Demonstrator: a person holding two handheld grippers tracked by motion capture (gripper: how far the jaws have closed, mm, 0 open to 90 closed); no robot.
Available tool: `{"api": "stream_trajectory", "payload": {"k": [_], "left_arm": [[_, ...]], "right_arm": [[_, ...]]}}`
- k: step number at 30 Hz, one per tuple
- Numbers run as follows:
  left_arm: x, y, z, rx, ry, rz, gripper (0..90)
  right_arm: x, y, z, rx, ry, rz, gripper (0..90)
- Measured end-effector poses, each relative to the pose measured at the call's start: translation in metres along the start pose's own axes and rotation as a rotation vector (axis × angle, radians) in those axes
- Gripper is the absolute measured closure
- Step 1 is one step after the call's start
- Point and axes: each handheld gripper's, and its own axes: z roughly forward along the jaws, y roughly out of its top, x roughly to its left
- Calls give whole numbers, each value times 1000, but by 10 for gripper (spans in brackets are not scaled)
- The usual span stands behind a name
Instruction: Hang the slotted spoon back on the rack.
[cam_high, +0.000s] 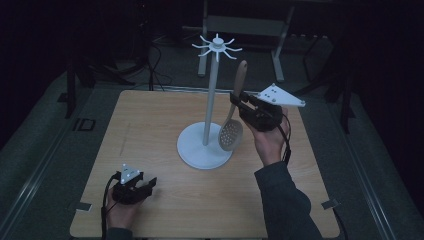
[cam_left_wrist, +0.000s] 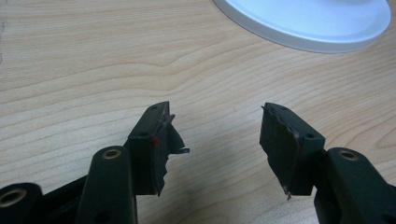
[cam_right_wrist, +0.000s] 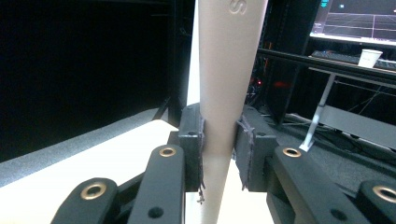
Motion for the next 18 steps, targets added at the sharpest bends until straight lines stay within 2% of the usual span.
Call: {"api": "stream_trajectory", "payload": {"k": [18], "left_arm": [[0, 0, 0, -5, 1, -2, 438]], "right_arm": [[-3, 6, 6, 7, 1, 16, 738]]}}
